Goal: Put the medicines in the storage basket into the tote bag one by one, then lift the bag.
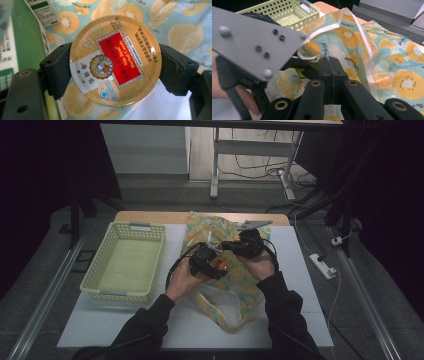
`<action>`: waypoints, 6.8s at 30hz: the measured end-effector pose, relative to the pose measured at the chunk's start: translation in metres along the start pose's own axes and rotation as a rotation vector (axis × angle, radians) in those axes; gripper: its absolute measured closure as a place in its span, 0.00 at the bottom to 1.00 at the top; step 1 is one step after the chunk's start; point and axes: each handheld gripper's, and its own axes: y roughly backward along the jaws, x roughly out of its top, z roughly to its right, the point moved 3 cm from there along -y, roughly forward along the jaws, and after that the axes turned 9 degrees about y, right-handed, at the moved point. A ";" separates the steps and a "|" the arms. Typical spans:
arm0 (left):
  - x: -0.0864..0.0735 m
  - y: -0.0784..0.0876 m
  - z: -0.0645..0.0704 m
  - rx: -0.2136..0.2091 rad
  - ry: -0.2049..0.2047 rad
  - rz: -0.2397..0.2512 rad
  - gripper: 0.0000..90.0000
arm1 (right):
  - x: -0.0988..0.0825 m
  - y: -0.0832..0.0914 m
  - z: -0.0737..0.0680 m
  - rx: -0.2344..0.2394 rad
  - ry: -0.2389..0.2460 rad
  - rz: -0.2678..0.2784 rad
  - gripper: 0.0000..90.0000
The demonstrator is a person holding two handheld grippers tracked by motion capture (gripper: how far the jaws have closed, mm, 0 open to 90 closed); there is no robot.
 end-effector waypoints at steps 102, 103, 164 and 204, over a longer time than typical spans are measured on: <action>-0.066 0.022 0.002 -0.110 0.001 -0.004 0.02 | -0.001 0.004 0.001 0.001 -0.005 0.004 1.00; -0.067 0.019 0.001 -0.106 0.005 -0.006 0.02 | -0.001 0.004 0.001 0.000 -0.005 0.004 1.00; -0.072 0.004 -0.009 -0.061 0.049 -0.067 1.00 | 0.000 0.005 0.001 0.000 -0.006 0.010 1.00; -0.033 0.083 -0.007 -0.161 0.126 0.092 1.00 | 0.013 0.012 -0.008 0.014 0.034 0.024 1.00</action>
